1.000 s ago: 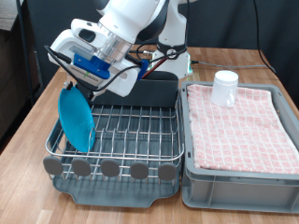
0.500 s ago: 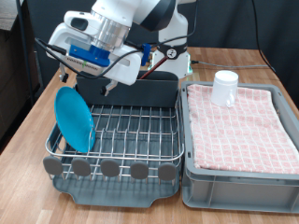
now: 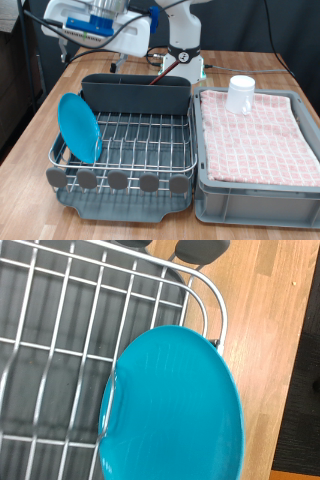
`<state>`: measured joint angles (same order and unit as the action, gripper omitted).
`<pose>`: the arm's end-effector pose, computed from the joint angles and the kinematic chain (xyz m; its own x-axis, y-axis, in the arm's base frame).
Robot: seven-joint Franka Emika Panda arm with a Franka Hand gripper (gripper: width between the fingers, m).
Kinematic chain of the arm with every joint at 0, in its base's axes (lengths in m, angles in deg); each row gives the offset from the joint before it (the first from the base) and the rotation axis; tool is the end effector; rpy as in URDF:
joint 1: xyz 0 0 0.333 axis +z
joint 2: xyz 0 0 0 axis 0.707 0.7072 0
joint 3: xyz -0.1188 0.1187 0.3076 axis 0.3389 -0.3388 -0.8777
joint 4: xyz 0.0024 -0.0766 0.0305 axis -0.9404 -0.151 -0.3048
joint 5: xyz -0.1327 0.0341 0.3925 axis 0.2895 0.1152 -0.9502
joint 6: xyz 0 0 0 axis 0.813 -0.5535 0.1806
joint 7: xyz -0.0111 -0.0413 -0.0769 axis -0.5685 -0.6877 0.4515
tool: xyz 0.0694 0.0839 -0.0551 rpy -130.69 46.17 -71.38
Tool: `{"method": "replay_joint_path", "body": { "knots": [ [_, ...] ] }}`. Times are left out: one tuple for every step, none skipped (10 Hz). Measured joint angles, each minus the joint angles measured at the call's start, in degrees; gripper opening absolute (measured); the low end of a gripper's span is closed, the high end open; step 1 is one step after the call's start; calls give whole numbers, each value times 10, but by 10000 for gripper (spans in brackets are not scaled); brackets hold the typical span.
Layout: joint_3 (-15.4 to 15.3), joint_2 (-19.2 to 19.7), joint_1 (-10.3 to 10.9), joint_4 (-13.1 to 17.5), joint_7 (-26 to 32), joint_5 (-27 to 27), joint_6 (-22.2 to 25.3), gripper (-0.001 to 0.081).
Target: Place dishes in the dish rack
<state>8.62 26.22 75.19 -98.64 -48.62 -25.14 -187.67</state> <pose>0.5462 -0.1834 0.4354 0.8223 -0.4677 0.3240 -0.5202 -0.8488 0.0949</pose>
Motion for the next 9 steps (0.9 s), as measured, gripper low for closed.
{"method": "replay_joint_path", "body": {
  "knots": [
    [-4, -14, 1, 14, 0, -2, 30, 802],
    [-8, -26, 2, 28, 0, -8, 60, 802],
    [-12, -35, 4, 41, 0, -14, 88, 802],
    [-18, -42, 5, 54, 0, -16, 110, 802],
    [-24, -48, 5, 64, -1, -16, 128, 802],
    [-30, -52, 5, 73, -3, -16, 143, 802],
    [-35, -55, 5, 81, -7, -15, 156, 802],
    [-40, -58, 5, 87, -9, -15, 166, 802],
    [-45, -59, 5, 90, -9, -15, 169, 802]
  ]
}}
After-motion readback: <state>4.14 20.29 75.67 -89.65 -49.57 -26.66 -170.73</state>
